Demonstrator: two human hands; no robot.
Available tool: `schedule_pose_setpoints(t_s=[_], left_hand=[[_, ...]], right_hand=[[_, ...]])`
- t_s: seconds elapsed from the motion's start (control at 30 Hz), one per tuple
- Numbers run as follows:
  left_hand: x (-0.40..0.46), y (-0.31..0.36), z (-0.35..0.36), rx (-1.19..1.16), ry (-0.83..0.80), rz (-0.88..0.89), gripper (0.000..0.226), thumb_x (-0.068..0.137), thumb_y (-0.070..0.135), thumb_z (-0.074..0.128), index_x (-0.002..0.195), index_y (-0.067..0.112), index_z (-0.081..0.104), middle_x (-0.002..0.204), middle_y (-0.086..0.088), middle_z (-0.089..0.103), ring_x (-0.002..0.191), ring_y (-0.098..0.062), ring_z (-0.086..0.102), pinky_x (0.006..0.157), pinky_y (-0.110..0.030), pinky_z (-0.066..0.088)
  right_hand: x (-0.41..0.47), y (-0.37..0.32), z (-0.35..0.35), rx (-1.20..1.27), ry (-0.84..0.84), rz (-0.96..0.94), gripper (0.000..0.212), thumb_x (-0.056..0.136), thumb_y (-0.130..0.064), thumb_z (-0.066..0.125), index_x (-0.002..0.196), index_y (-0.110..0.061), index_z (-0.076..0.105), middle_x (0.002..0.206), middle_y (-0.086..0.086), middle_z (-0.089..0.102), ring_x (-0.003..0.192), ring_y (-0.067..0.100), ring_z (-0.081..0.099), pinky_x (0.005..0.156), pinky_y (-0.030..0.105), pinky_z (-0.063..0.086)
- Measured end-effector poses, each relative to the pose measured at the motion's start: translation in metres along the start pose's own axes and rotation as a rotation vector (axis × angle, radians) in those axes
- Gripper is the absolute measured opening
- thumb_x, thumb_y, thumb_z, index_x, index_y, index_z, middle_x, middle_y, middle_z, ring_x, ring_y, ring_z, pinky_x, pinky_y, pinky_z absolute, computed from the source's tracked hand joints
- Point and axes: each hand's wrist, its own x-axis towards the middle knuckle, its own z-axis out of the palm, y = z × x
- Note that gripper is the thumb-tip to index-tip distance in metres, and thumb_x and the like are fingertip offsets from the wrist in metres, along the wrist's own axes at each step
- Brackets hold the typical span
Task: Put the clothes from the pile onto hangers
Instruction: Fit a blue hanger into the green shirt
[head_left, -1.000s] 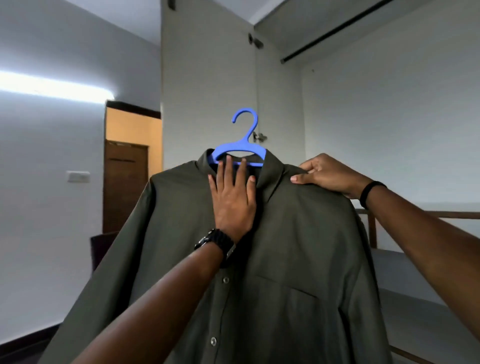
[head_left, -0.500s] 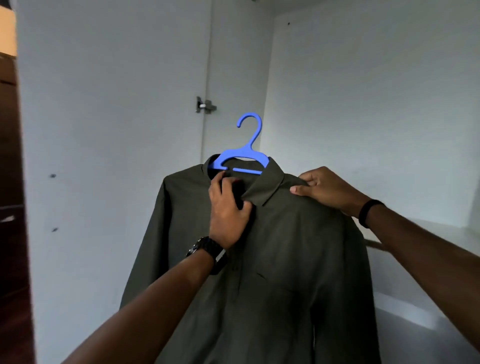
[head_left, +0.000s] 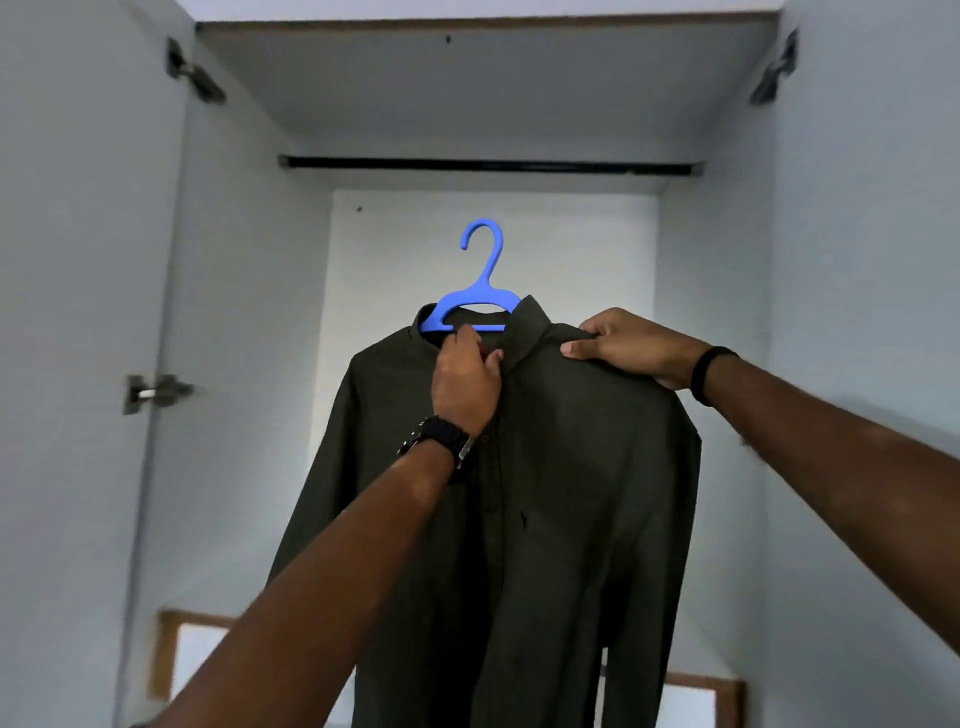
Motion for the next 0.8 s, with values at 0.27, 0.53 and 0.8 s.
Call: schedule_pose_setpoints(t_s=[0.27, 0.53, 0.8], left_hand=[[0.046, 0.029, 0.097, -0.329, -0.254, 0.116, 0.026, 0.096, 0.021, 0.050, 0.117, 0.006, 0.046, 0.116, -0.013, 0.054, 0.110, -0.028, 0.052, 0.089, -0.030, 0.038], [0.092, 0.028, 0.227, -0.364, -0.346, 0.239, 0.064, 0.099, 0.030, 0.046, 0.152, 0.017, 0.013, 0.157, -0.009, 0.017, 0.146, -0.021, 0.015, 0.119, -0.035, 0.016], [0.158, 0.018, 0.338, -0.245, -0.528, 0.243, 0.061, 0.100, 0.048, 0.033, 0.152, 0.022, 0.016, 0.160, -0.006, 0.009, 0.147, -0.025, 0.009, 0.119, -0.042, 0.011]], right_hand=[[0.027, 0.036, -0.068, -0.146, 0.199, 0.109, 0.023, 0.092, -0.022, 0.060, 0.079, -0.003, 0.058, 0.072, 0.014, 0.057, 0.057, 0.017, 0.051, 0.055, 0.025, 0.041], [0.101, 0.094, -0.138, -0.375, 0.462, 0.157, 0.022, 0.089, -0.022, 0.063, 0.077, -0.003, 0.061, 0.076, 0.013, 0.058, 0.070, 0.021, 0.053, 0.061, 0.026, 0.040], [0.197, 0.139, -0.178, -0.520, 0.659, 0.141, 0.026, 0.088, -0.016, 0.066, 0.109, 0.000, 0.063, 0.119, 0.016, 0.059, 0.104, 0.025, 0.054, 0.077, 0.025, 0.040]])
